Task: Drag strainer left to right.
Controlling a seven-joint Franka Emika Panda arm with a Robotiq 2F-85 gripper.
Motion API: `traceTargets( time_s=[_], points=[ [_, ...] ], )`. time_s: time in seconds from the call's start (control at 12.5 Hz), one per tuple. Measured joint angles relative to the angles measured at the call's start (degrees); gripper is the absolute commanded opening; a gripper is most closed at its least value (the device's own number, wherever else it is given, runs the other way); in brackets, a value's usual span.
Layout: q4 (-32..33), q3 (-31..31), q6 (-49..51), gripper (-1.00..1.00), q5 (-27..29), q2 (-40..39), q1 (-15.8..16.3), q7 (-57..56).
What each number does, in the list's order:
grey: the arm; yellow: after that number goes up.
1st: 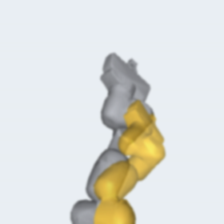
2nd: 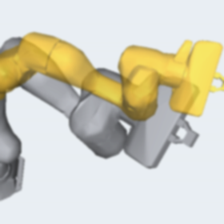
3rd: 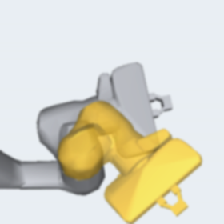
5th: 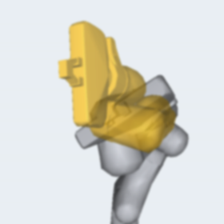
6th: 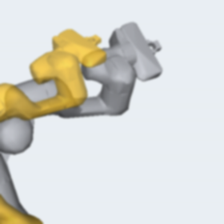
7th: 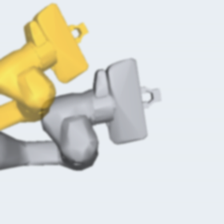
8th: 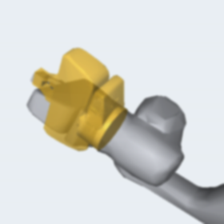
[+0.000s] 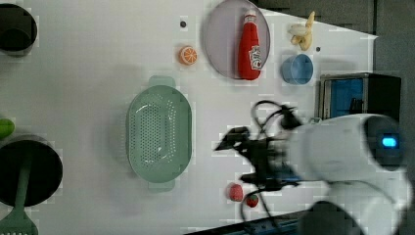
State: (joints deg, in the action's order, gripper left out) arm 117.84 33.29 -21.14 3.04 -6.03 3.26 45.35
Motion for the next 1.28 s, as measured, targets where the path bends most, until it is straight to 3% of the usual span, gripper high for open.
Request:
traceTargets(
  time_s=[0.32, 0.72, 1.04, 1.28],
  points=[
    [3.13, 1.26, -19.04, 1.00, -0.68, -6.76, 0.49, 13.23],
    [7.83, -1.79, -41.70, 1.00, -2.20, -17.03, -0.77, 19.16],
    [11.08, -6.11, -46.29, 1.00, -1.09, -24.15, -0.59, 19.78],
    [11.53, -10.53, -47.41, 1.00, -0.97, -25.83, 3.28, 20.12]
  ],
)
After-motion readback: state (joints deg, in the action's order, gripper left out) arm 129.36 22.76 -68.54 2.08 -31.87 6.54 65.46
